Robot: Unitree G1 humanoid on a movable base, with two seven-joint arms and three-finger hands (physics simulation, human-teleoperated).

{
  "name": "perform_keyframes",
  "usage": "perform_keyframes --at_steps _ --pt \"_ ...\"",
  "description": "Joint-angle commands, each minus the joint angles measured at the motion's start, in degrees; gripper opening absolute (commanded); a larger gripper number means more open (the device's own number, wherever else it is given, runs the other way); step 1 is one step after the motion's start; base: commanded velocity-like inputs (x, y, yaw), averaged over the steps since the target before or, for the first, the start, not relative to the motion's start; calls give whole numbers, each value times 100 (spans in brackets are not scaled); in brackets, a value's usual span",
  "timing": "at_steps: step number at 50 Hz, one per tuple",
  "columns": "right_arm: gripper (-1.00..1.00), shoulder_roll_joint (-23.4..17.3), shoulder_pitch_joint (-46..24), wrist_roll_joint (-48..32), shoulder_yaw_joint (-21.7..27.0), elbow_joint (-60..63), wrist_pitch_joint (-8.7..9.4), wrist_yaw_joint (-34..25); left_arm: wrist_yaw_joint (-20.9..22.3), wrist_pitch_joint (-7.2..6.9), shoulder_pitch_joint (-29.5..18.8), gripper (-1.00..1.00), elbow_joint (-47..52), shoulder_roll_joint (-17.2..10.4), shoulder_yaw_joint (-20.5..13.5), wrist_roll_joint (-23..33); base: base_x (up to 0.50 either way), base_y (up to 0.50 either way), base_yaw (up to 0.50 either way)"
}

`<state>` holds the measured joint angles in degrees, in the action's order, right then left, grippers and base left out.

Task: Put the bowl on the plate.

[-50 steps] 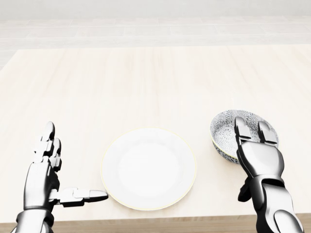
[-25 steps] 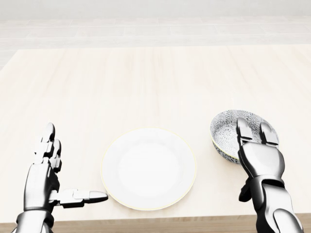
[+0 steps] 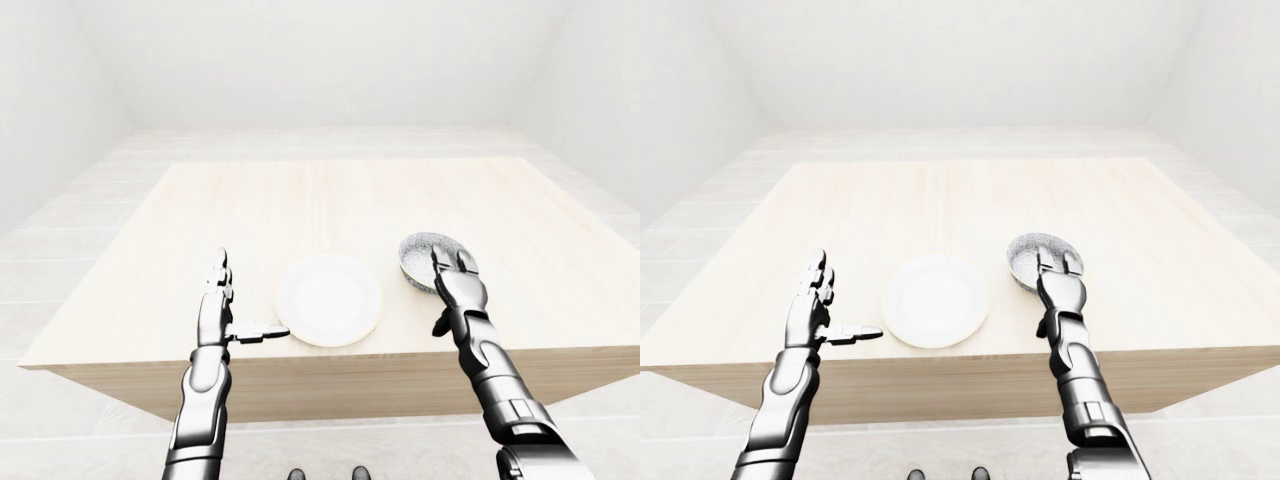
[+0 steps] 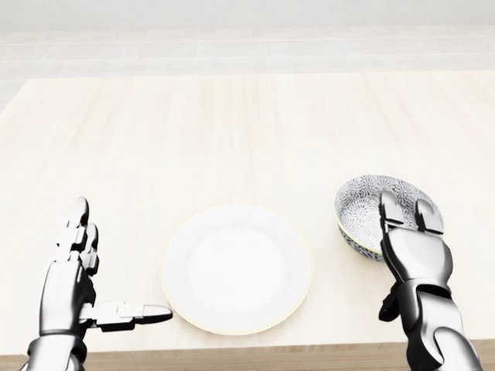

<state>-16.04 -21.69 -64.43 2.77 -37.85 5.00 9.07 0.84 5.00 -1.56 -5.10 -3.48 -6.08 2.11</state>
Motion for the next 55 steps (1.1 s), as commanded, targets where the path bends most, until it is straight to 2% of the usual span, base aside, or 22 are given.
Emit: perform_keyframes --at_steps 1,30,31,34,35,37,38,39,43,55 --pt "100 -28 -91 118 -59 -213 0 89 -3 0 -25 100 -70 -9 -8 -7 0 0 0" --pt "100 -72 63 52 -57 117 0 -60 -16 0 3 100 36 -6 2 14 0 0 0" --pt "95 -72 68 46 -55 129 0 -65 -18 0 4 100 39 -6 3 19 0 0 0" --pt "51 -75 90 22 -49 176 0 -102 -13 0 13 100 74 -5 3 19 0 0 0" --pt "51 -75 91 20 -49 178 0 -104 -13 0 13 100 75 -5 3 20 0 0 0" --pt "10 -82 111 -4 -47 225 0 -131 -11 0 5 100 73 -5 1 19 0 0 0" --pt "10 -81 112 -6 -46 228 0 -133 -11 0 5 100 72 -5 1 19 0 0 0" --pt "0 -79 114 -11 -42 232 0 -140 -13 0 -1 100 61 -5 -2 18 0 0 0" --pt "13 -70 102 -20 -28 205 0 -129 -13 0 -23 100 18 -10 -11 12 0 0 0" --pt "8 -71 105 -50 -23 203 0 -134 -12 0 -15 100 -11 -14 -17 4 0 0 0"
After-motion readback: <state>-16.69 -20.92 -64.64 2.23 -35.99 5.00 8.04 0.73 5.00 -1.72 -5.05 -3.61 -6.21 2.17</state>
